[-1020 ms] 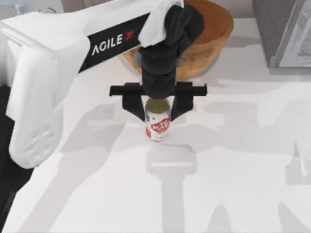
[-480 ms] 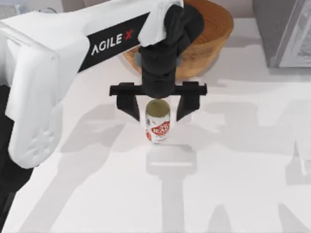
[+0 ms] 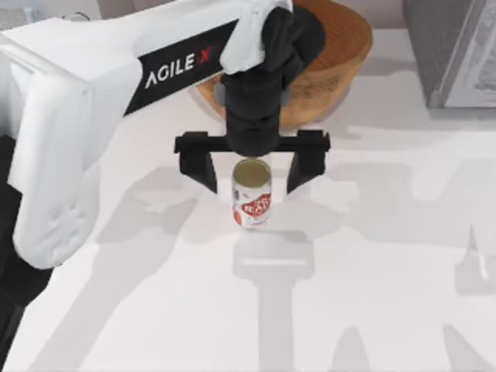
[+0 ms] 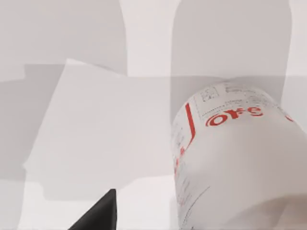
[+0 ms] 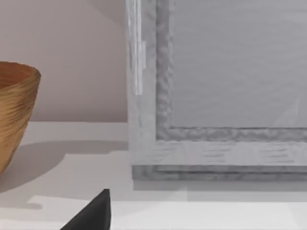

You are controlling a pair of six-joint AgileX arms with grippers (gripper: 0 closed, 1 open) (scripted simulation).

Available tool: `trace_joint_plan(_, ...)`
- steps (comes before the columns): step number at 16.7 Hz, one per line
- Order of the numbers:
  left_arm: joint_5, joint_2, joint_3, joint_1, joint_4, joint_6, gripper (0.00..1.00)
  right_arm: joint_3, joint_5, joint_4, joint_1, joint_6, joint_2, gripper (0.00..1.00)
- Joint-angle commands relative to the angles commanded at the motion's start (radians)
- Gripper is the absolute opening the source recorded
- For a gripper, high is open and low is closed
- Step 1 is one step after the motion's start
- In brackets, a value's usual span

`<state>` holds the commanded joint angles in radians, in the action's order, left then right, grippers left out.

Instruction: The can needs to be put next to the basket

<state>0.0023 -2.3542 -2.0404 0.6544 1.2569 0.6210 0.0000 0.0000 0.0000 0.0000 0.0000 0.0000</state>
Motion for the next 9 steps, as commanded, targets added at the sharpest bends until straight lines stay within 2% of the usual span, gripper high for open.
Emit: trace_joint_plan(9, 0.0, -0.001, -0.16, 0.001, 0.159, 0.001, 1.0, 0.0, 0.0, 0.0, 0.0, 0.0, 0.0, 1.0)
